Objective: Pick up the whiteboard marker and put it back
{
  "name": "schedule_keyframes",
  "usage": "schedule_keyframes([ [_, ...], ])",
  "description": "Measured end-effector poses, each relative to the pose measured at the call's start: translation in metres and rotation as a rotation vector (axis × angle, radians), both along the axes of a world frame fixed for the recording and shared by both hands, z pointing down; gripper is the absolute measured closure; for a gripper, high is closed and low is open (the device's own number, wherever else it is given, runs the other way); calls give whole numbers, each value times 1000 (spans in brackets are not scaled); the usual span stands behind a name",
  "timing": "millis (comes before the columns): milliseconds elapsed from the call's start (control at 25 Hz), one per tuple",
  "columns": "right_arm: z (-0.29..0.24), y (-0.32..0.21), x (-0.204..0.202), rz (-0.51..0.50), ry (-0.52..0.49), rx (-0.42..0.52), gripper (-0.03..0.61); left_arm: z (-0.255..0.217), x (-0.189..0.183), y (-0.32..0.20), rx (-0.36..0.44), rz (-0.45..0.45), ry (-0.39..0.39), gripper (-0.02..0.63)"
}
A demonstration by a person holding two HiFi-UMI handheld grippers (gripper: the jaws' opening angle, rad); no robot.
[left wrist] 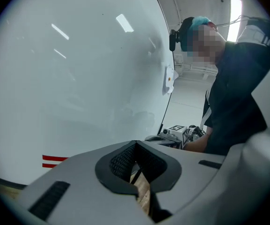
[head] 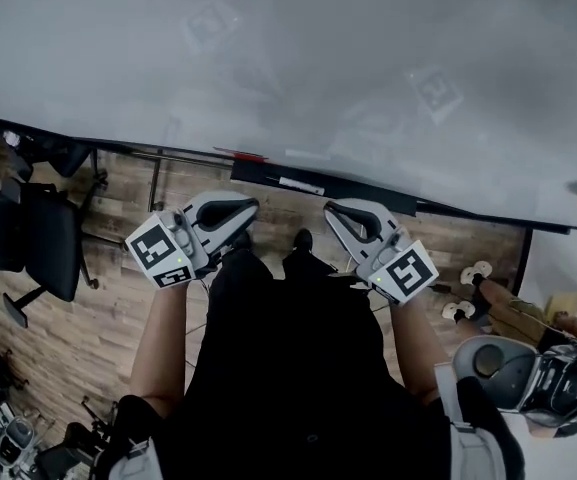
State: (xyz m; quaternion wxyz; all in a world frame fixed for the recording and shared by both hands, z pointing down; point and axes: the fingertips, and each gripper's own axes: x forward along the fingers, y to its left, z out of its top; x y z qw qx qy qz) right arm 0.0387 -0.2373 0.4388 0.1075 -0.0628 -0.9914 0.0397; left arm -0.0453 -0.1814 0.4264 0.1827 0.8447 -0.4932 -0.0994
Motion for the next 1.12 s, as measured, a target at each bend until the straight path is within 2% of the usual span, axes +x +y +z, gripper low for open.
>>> schedule_keyframes([
  [160,1,6,-3,-92,2,40,552,4,2,0,-4,-51,0,601],
  [360,-2,13,-8,-137,13,93,552,27,19,1,-68,-22,-172,601],
  [520,19,8,-13,-157,145,200,551,27,25,-3,-45,-1,-150,601],
  [640,35,8,-18,-170,221,221,548,32,23,-4,-45,-9,-145,601],
  [680,40,9,-19,-174,242,222,534,34,23,-3,-48,-11,-142,601],
  [760,49,11,-22,-181,277,227,447,39,21,0,-52,-17,-135,601],
  [1120,86,7,-41,-195,433,294,446,46,14,9,-62,-49,-125,601],
])
